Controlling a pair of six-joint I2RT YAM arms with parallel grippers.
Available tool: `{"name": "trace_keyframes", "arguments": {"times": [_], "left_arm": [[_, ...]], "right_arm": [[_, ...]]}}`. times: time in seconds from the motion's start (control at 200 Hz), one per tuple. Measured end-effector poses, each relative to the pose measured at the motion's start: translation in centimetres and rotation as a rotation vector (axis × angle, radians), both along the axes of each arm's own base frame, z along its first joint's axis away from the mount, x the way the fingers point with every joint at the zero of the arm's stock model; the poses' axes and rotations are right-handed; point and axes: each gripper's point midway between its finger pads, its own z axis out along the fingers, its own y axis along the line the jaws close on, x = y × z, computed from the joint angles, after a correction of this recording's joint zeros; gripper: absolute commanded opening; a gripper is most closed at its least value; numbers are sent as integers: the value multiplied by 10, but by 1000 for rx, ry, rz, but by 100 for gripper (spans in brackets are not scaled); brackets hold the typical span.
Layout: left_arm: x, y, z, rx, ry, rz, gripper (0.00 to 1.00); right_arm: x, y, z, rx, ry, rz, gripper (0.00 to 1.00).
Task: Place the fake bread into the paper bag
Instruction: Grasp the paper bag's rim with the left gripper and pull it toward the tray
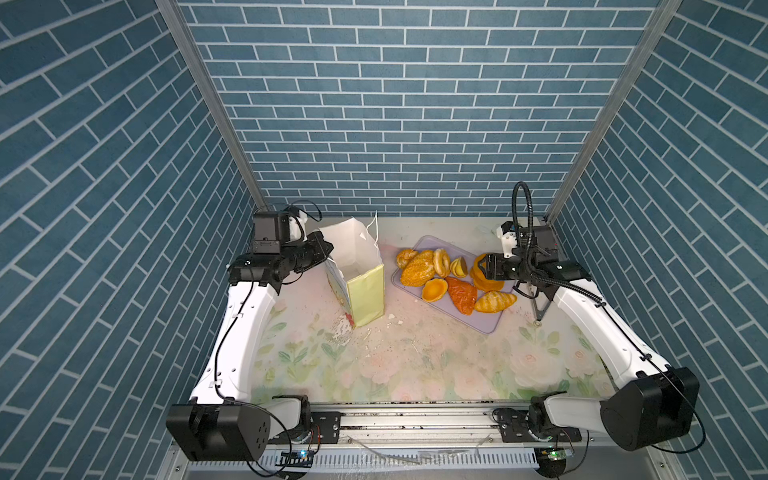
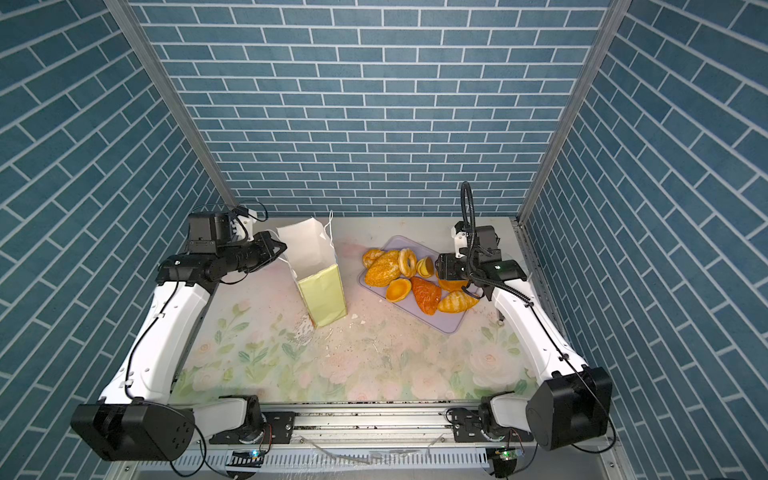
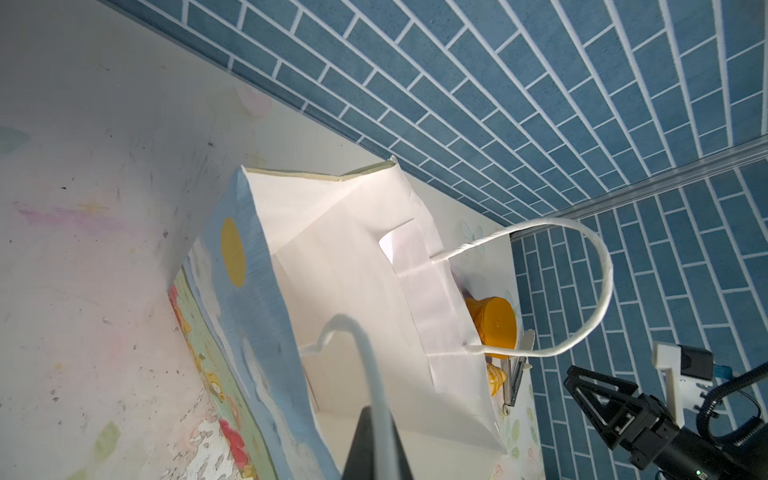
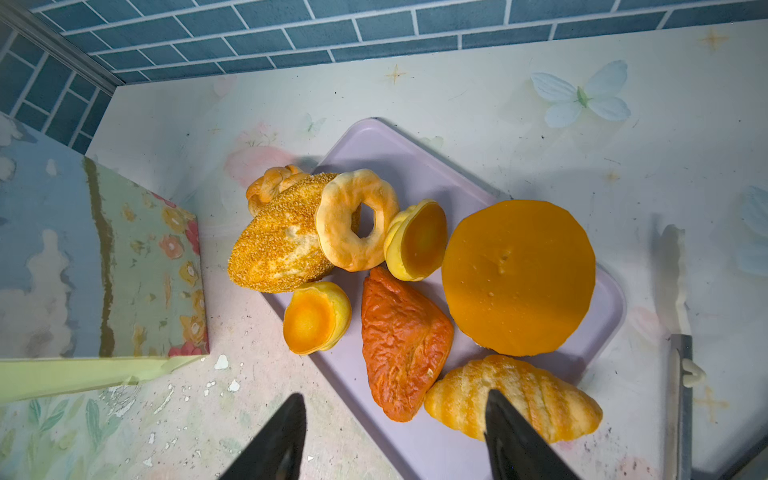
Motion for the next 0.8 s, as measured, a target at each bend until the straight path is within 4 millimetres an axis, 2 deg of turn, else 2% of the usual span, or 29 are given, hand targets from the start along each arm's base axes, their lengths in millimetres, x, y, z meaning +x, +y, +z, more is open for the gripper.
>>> {"name": "trace_keyframes", "arguments": {"times": [0.24, 0.63, 0.75, 0.8], "left_arm": [[-23, -7, -9, -39, 16, -24, 0], [-41, -19, -8, -61, 1, -80, 0], [-43, -17, -11, -30, 1, -85, 27], [-44, -15, -13, -17, 8, -80, 45]], "right_arm": [[-1, 3, 0, 1, 0, 9, 68], [0, 1, 0, 5, 7, -24, 70], [0, 1, -1, 7, 10, -29, 74], [0, 0, -1, 9, 13, -35, 76]]}}
